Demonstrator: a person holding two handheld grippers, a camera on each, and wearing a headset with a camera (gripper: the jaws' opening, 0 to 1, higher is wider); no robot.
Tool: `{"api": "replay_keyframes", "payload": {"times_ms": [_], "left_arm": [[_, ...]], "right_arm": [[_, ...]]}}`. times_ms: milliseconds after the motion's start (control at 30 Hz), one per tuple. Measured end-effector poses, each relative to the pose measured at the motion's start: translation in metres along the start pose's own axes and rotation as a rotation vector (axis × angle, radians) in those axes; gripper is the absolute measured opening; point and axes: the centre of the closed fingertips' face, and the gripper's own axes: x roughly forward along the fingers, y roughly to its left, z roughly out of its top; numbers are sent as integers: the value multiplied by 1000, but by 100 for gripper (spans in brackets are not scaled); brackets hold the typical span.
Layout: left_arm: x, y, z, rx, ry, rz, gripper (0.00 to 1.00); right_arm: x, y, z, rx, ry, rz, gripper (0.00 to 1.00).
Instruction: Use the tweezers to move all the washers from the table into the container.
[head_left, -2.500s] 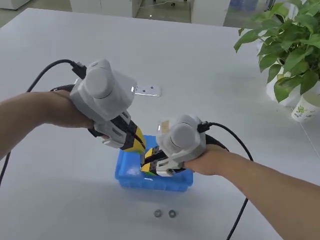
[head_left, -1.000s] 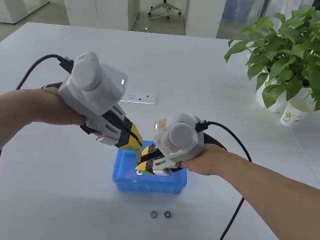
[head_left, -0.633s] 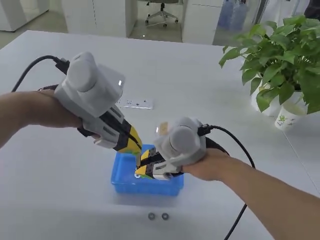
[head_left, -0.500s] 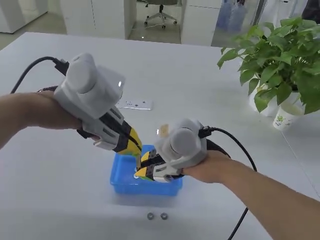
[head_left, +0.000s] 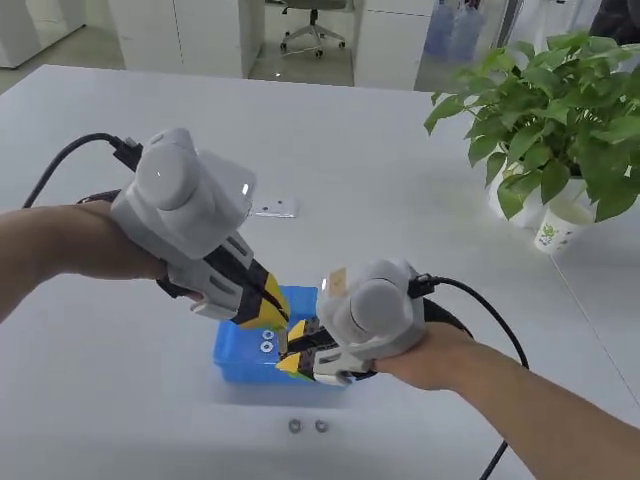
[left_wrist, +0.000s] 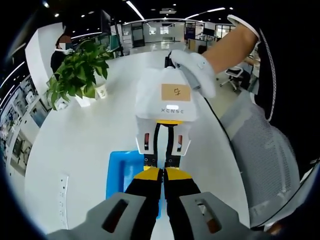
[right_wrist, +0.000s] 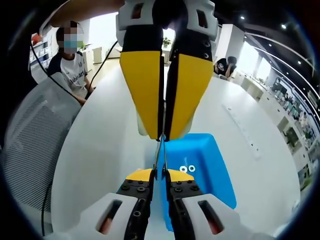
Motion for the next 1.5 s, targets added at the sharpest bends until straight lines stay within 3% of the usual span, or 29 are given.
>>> {"api": "replay_keyframes", "payload": {"times_ms": [533, 1500], "left_arm": [[20, -18, -7, -5, 8, -46, 5], [45, -38, -21, -2, 38, -110, 6]], "right_arm": [[6, 23, -19, 19, 17, 18, 12], [19, 47, -42, 60, 32, 35, 12]]}}
